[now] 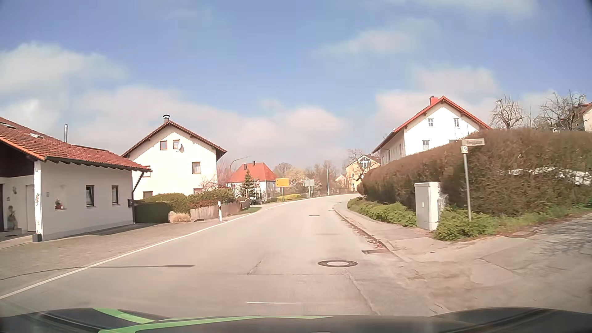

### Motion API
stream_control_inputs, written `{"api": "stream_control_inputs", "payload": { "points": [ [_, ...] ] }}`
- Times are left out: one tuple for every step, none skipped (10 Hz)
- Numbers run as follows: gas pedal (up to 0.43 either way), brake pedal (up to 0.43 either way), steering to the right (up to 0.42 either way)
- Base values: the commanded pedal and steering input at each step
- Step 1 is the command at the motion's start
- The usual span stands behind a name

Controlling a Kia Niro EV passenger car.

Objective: Follow the waypoints while adhering to traffic rules and regulations

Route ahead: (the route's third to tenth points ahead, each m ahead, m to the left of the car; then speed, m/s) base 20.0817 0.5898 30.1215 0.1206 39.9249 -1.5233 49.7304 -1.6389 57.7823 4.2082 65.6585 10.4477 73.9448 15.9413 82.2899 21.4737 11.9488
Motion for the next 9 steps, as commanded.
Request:
{"api": "stream_control_inputs", "payload": {
  "points": [
    [0.000,0.000,0.009],
    [0.000,0.000,0.010],
    [0.000,0.000,0.012],
    [0.000,0.000,0.013],
    [0.000,0.000,0.013],
    [0.000,0.006,0.014],
    [0.000,0.024,0.014],
    [0.000,0.043,0.014],
    [0.000,0.061,0.014]
  ]
}}
